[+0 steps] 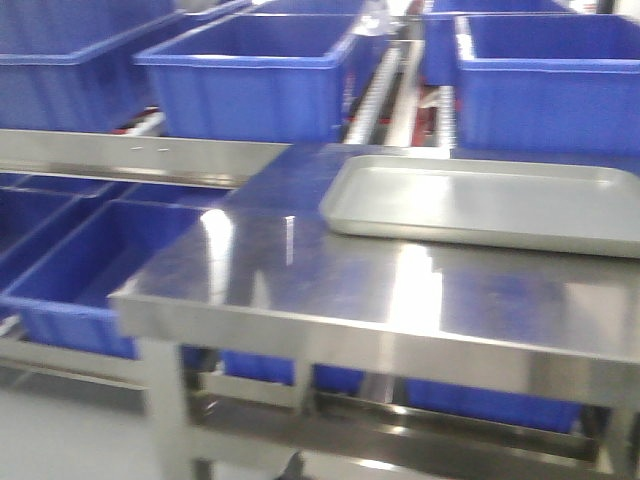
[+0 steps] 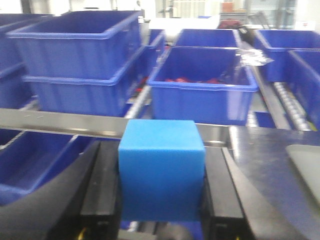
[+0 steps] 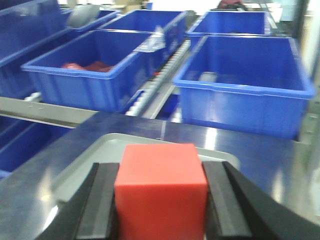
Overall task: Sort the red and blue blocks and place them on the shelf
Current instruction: 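Turn the base away from the table toward the aisle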
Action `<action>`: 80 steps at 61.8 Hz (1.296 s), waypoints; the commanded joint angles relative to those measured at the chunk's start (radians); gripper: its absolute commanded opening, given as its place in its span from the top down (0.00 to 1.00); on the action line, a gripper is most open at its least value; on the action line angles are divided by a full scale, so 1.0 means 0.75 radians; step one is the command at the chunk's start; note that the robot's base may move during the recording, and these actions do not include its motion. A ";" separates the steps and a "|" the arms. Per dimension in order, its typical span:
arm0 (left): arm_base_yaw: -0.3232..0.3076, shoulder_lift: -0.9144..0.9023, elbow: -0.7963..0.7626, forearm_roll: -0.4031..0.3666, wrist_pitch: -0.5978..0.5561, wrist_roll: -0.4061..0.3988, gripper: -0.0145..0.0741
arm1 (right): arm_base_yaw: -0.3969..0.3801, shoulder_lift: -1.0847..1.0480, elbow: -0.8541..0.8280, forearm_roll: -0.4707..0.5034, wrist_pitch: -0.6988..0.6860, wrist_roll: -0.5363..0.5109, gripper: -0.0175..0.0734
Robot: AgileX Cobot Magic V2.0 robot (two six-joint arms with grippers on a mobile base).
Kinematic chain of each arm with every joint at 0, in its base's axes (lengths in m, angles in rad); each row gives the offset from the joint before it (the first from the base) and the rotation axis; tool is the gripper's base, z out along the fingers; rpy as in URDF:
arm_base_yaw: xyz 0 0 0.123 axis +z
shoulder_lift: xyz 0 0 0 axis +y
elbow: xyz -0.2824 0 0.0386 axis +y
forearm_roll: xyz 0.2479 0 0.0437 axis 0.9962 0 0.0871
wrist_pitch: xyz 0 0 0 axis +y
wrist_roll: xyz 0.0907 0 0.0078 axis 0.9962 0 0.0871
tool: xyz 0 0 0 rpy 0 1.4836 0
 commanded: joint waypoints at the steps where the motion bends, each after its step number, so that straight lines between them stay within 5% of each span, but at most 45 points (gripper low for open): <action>1: 0.001 0.022 -0.039 -0.005 -0.110 -0.008 0.70 | -0.008 0.008 -0.035 0.001 -0.115 -0.011 0.75; 80: 0.001 0.022 -0.039 -0.005 -0.110 -0.008 0.70 | -0.008 0.008 -0.035 0.001 -0.115 -0.011 0.75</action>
